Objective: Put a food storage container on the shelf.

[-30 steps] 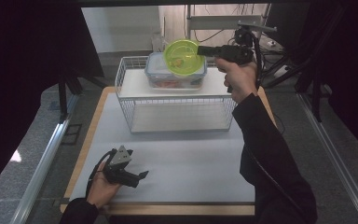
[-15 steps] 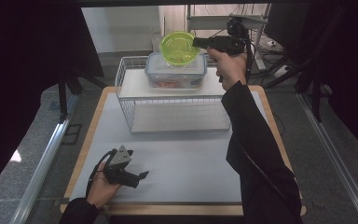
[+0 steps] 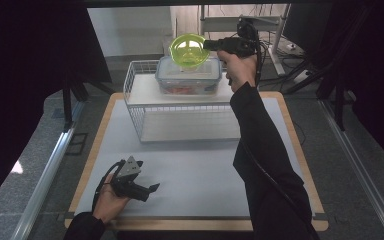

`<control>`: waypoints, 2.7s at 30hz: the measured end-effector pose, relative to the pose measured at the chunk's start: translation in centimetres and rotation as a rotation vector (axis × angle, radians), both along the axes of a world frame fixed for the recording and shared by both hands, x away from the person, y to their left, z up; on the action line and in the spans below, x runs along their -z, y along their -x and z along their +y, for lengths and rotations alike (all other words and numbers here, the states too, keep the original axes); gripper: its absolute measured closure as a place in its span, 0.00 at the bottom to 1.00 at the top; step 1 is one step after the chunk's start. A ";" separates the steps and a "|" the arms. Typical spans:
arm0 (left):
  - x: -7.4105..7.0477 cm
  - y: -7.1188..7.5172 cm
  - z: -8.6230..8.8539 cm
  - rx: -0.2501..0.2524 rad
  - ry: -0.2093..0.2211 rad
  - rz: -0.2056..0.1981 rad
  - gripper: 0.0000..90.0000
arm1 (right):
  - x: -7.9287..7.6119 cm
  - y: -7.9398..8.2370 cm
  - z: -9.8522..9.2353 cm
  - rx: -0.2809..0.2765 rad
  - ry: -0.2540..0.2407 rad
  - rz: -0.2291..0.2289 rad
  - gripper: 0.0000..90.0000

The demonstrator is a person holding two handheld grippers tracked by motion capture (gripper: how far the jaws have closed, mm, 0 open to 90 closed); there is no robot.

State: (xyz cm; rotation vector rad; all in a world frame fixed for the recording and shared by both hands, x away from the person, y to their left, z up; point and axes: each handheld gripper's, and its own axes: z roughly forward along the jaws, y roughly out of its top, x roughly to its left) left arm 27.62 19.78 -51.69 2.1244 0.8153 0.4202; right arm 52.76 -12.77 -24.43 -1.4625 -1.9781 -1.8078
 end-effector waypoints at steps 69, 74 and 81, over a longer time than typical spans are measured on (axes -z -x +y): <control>0.0 0.1 -0.1 0.002 -0.008 -0.001 0.02 | 1.6 2.7 -0.5 -0.067 0.230 -0.247 0.09; 0.0 0.1 -0.1 0.002 -0.009 -0.001 0.02 | 2.4 3.5 -1.1 -0.081 0.271 -0.274 0.09; 0.1 0.1 -0.1 -0.001 -0.010 -0.003 0.02 | 3.3 4.6 -1.9 -0.083 0.284 -0.290 0.09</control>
